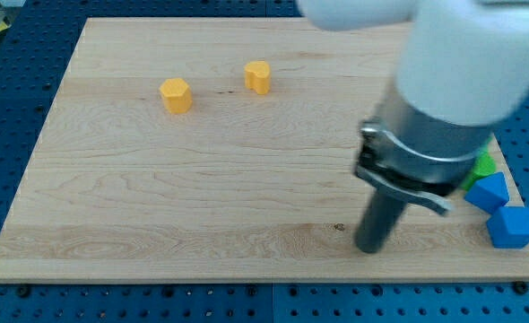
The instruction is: Slide the yellow heart to the top of the red star
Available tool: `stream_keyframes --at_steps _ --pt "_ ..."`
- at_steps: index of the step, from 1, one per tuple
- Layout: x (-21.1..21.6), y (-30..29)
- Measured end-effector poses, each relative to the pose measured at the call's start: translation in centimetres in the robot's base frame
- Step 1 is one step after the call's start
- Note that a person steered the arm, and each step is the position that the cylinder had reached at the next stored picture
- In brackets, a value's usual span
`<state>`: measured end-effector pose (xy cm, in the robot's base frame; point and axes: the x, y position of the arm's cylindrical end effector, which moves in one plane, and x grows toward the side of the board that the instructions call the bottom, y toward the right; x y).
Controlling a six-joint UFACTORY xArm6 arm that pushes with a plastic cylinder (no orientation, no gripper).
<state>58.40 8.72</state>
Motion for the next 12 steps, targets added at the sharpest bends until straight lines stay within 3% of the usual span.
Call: stream_keyframes --at_steps 1,6,12 --pt "-4.4 -4.0" --pt "-20.0 -9.2" --pt "-23.8 -10.7"
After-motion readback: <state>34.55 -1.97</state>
